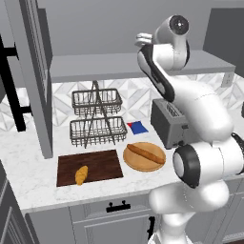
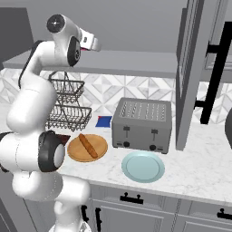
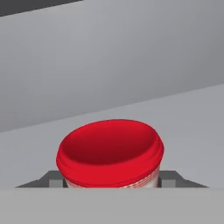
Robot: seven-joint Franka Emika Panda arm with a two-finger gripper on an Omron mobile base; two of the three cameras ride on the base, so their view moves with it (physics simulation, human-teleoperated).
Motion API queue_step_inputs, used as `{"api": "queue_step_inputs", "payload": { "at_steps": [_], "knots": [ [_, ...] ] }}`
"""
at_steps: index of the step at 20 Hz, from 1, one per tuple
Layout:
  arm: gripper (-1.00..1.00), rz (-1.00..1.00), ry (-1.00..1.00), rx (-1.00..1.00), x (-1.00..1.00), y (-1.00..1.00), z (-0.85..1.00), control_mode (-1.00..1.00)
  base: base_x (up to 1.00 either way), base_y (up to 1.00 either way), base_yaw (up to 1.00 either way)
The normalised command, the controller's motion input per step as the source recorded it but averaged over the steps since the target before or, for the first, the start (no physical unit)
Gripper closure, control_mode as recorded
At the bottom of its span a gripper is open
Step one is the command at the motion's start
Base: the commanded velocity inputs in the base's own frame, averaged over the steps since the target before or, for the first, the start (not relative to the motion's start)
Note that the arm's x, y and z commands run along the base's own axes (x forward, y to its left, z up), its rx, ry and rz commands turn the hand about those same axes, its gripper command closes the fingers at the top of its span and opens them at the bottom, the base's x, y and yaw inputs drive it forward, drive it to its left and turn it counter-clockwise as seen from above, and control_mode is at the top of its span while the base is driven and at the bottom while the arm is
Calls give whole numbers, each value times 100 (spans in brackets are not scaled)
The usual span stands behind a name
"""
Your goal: From the different types of pastries on the counter, select a croissant and place it on the cutting board. Then retrieve a jar of jam from the cabinet and place it alongside the croissant on the cutting board.
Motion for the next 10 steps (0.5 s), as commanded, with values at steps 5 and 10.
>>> {"api": "queue_step_inputs", "payload": {
  "at_steps": [5, 10],
  "knots": [
    [100, 9, 2, -3, -100, 9, 17, -100, 0, 0, 0],
    [100, 3, -1, -4, -100, 5, -48, -100, 0, 0, 0]
  ]
}}
